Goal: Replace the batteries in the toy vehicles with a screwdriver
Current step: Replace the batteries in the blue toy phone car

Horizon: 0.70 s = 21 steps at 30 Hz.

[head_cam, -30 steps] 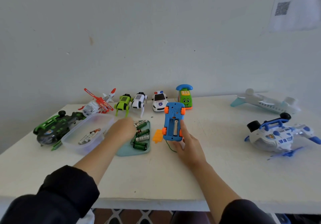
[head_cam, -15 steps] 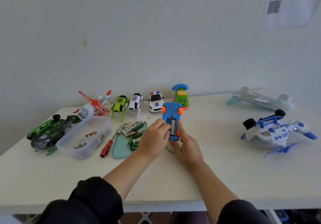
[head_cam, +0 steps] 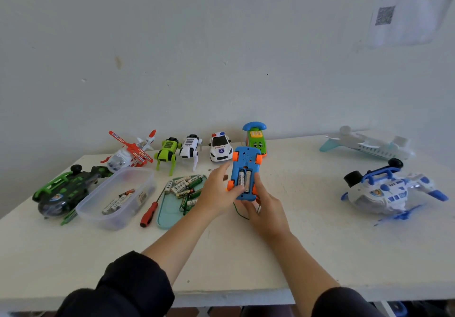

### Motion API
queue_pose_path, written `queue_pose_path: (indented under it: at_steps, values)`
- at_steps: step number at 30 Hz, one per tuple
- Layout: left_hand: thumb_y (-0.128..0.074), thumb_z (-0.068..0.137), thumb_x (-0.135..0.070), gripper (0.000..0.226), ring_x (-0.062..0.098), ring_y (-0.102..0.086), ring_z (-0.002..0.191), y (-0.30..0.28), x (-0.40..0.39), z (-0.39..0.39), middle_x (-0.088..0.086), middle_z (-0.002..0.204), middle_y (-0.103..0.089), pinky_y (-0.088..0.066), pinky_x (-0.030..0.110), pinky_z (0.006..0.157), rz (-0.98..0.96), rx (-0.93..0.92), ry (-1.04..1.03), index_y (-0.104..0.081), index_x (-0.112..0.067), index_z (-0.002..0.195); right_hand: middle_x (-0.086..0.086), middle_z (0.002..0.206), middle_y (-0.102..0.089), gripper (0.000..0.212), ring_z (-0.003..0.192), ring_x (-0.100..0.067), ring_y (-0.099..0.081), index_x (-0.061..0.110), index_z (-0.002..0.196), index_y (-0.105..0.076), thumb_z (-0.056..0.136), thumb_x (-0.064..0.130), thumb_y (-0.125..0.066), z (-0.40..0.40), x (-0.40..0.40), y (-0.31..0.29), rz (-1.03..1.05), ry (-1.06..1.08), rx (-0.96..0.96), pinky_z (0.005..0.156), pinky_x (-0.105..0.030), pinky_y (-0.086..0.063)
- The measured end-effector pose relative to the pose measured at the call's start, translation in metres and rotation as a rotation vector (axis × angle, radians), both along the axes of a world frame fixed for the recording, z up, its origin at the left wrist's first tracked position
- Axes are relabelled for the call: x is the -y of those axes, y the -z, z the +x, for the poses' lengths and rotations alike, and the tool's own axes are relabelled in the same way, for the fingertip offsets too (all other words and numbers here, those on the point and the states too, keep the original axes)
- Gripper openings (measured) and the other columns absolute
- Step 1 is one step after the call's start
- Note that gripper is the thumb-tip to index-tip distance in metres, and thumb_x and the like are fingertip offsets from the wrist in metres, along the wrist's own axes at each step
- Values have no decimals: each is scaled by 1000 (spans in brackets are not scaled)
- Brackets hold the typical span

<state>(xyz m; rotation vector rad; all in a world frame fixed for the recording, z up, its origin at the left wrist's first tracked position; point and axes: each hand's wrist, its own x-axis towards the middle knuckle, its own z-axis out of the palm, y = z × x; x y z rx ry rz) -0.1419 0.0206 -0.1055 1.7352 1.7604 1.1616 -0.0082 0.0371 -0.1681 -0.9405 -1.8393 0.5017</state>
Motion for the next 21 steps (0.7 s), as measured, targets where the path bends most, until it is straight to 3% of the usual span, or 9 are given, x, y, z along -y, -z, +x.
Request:
queue_pose_path:
  at_steps: [2,5,10,15,19,21]
  values:
    - [-66,86,-16,45,13,-55,111,-5,-3,1,-8,112,-58,-50,24,82,-128,164,47,-52,-22,129,-4,118,-66,71,97,-24,-66,29,137,-18,87,10,-65,0,-2,1,0,-4,-14,77,-17,-44]
    - [-63,89,-15,29,16,-64,98,-6,-7,-2,0,103,-69,-50,23,70,-227,253,90,-63,-22,117,-5,116,-67,73,97,-25,-66,32,137,-15,87,11,-64,0,-3,2,-29,5,-8,81,-29,-50]
    - [-62,87,-8,27,19,-66,93,-1,-15,3,4,99,-69,-56,36,81,-194,140,-56,-63,-18,113,-6,124,-62,74,100,-22,-64,31,137,-11,89,12,-63,-1,-2,2,-34,11,53,77,-11,-39]
    - [-65,85,-8,26,22,-66,93,3,-18,4,8,103,-67,-56,41,81,-193,143,-115,-60,-18,109,-8,129,-58,75,105,-24,-61,31,139,-8,90,11,-61,-1,-4,2,-64,34,101,78,-15,-40]
    - [-60,91,-31,25,17,-66,91,-15,-22,-9,4,101,-69,-53,35,78,-311,188,33,-61,-18,112,-6,121,-64,67,102,-27,-63,20,145,-21,91,7,-58,2,-3,0,-101,94,-9,74,-15,-38]
    - [-51,95,-41,31,17,-65,88,-24,-26,-19,4,99,-67,-49,32,75,-316,209,-10,-62,-15,107,-4,124,-63,65,104,-25,-62,16,147,-22,92,9,-56,3,-3,0,-139,121,-55,75,-15,-37]
